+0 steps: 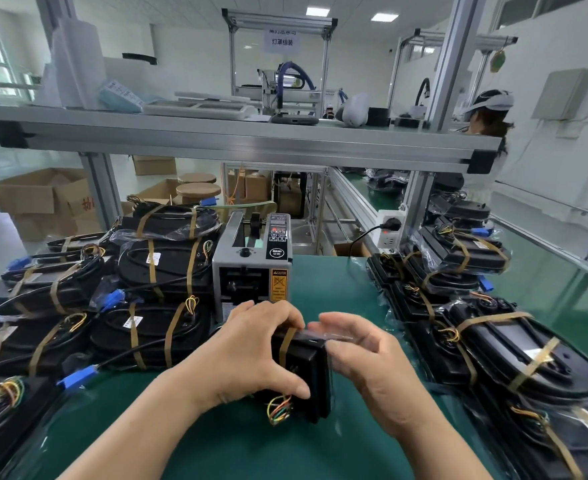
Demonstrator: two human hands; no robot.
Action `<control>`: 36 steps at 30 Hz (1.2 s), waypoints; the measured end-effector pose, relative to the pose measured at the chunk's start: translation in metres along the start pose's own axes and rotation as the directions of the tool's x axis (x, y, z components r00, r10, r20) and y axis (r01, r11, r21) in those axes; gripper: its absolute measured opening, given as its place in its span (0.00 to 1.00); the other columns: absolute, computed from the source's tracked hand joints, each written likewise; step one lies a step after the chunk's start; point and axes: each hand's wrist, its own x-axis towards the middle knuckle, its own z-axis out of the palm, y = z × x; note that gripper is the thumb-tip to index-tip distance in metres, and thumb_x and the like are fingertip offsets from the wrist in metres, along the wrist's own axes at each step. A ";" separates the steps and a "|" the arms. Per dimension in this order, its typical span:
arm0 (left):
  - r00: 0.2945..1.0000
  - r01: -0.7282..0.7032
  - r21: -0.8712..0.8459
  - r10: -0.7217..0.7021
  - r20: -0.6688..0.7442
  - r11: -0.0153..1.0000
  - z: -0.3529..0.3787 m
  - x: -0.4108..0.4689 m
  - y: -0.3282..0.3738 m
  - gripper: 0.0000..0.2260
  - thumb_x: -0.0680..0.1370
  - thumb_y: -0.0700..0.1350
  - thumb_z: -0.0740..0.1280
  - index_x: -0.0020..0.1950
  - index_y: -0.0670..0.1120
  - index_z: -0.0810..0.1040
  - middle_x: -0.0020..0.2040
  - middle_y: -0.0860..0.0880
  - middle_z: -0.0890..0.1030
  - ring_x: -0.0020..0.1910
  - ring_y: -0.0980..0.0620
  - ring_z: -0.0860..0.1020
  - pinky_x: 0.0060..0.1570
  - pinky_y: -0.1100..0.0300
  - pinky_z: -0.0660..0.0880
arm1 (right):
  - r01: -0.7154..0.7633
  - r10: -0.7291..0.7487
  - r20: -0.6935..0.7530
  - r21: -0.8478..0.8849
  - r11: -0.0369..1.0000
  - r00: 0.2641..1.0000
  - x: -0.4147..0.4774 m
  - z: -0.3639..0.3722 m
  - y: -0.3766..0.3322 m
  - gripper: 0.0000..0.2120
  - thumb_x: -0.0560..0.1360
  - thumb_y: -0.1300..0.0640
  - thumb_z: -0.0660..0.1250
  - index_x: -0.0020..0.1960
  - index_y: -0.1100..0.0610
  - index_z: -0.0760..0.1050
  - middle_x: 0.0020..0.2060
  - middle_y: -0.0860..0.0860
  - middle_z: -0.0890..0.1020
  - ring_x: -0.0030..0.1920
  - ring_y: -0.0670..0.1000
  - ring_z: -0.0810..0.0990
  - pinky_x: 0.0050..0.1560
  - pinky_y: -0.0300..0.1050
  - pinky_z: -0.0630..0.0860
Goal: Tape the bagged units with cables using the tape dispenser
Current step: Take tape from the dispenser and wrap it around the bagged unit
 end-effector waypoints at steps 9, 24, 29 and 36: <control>0.987 -0.138 0.110 0.127 0.099 0.984 -0.002 0.008 0.001 0.32 0.62 0.55 0.81 0.64 0.59 0.72 0.64 0.64 0.66 0.63 0.83 0.49 0.73 0.65 0.33 | -0.008 -0.057 -0.138 -0.428 0.904 0.989 -0.001 0.012 -0.010 0.12 0.75 0.65 0.72 0.36 0.52 0.82 0.43 0.48 0.87 0.46 0.52 0.84 0.53 0.52 0.81; 0.577 0.189 -0.977 -0.816 0.025 0.103 0.001 0.033 -0.060 0.04 0.78 0.42 0.70 0.44 0.44 0.81 0.30 0.52 0.81 0.29 0.58 0.75 0.32 0.64 0.73 | 0.041 -0.250 -0.247 -0.630 0.776 0.936 -0.013 0.032 -0.002 0.09 0.79 0.57 0.66 0.41 0.47 0.74 0.48 0.35 0.81 0.53 0.36 0.77 0.51 0.29 0.69; 0.560 0.223 -0.975 -0.815 0.148 -0.023 0.000 0.055 -0.064 0.10 0.79 0.43 0.69 0.38 0.43 0.79 0.22 0.53 0.75 0.27 0.58 0.70 0.26 0.67 0.67 | 0.036 -0.230 -0.250 -0.600 0.799 0.940 -0.012 0.036 -0.002 0.10 0.79 0.57 0.65 0.39 0.48 0.75 0.48 0.38 0.83 0.49 0.40 0.80 0.51 0.40 0.73; 0.525 0.291 -0.949 -0.808 0.267 -0.124 0.001 0.077 -0.065 0.13 0.81 0.49 0.66 0.38 0.46 0.76 0.19 0.54 0.72 0.18 0.60 0.69 0.24 0.69 0.64 | 0.042 -0.237 -0.257 -0.589 0.807 0.937 -0.015 0.038 -0.001 0.09 0.79 0.58 0.65 0.40 0.50 0.76 0.46 0.33 0.83 0.44 0.38 0.80 0.44 0.27 0.70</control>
